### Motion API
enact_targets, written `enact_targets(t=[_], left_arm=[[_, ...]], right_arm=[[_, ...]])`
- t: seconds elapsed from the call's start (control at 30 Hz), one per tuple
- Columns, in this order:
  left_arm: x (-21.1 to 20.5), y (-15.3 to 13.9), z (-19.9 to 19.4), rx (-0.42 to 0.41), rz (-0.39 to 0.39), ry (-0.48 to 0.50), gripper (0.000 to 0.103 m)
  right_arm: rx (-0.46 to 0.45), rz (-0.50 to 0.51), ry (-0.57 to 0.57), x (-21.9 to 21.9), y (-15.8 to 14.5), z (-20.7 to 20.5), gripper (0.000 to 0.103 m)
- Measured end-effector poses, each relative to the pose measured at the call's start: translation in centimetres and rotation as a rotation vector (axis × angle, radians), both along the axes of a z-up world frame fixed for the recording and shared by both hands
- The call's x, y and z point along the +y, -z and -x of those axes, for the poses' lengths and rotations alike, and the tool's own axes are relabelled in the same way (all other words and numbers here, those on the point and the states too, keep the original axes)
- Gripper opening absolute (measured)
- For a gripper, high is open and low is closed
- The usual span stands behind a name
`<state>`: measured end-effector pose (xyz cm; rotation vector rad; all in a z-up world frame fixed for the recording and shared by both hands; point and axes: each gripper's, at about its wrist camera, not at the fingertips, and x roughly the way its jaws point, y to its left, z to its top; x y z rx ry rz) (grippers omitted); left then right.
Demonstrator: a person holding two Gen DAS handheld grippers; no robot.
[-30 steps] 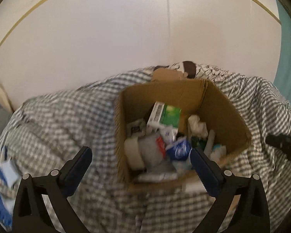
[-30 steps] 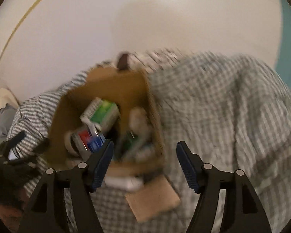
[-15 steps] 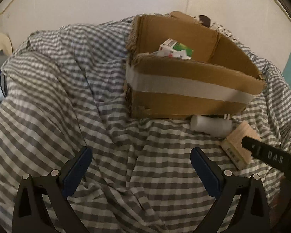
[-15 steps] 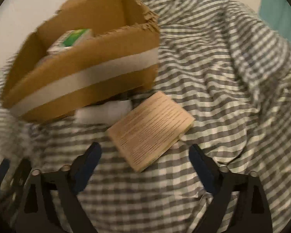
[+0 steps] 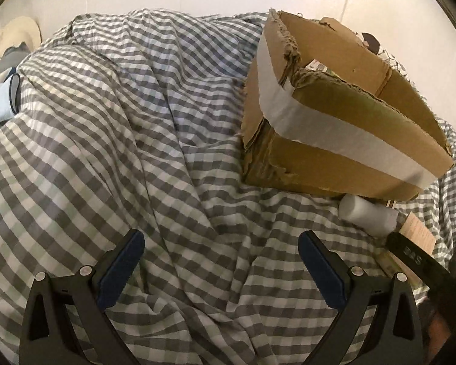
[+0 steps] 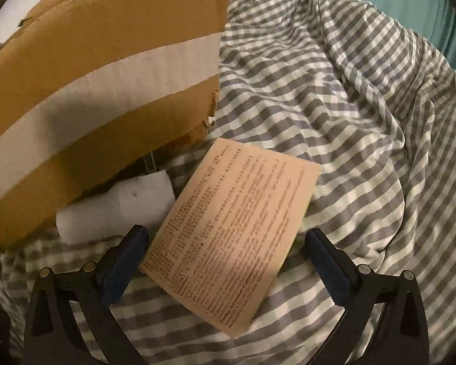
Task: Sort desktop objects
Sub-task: 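Grasp the white bottle with left tool while right tool grasps the leaflet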
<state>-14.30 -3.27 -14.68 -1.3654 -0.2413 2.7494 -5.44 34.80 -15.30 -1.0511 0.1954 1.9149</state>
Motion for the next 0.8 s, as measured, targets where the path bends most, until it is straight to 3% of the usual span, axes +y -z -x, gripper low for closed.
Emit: enact_targets(t=[0.13, 0.3, 0.43, 0.57, 0.6, 0.67, 0.8], left_arm=[[0.6, 0.0, -0.5, 0.003, 0.028, 0.024, 0.103], [2.0, -0.1, -0.8, 0.015, 0.047, 0.061, 0.103], [3.7, -0.6, -1.5, 0.027, 0.072, 0.122, 0.103], [5.6, -0.9, -1.6, 0.031, 0.073, 0.174, 0.103], [6.1, -0.9, -1.6, 0.031, 0.07, 0.184, 0.103], [7.4, -0.9, -1.4, 0.035, 0.053, 0.209, 0.103], [11.0, -0.5, -0.9, 0.048, 0.032, 0.271, 0.103]], right_arm=[[-0.086, -0.051, -0.078, 1.1, -1.9, -3.0, 0.103], [-0.02, 0.03, -0.124, 3.7, -3.9, -7.1, 0.103], [-0.015, 0.075, -0.141, 4.7, -3.4, -6.2, 0.103], [-0.097, 0.076, -0.205, 5.4, -1.6, -2.6, 0.103], [-0.117, 0.081, -0.231, 5.7, -1.4, -2.4, 0.099], [-0.123, 0.107, -0.274, 6.1, -1.6, -2.6, 0.077], [-0.088, 0.122, -0.338, 7.0, -5.1, -4.4, 0.077]])
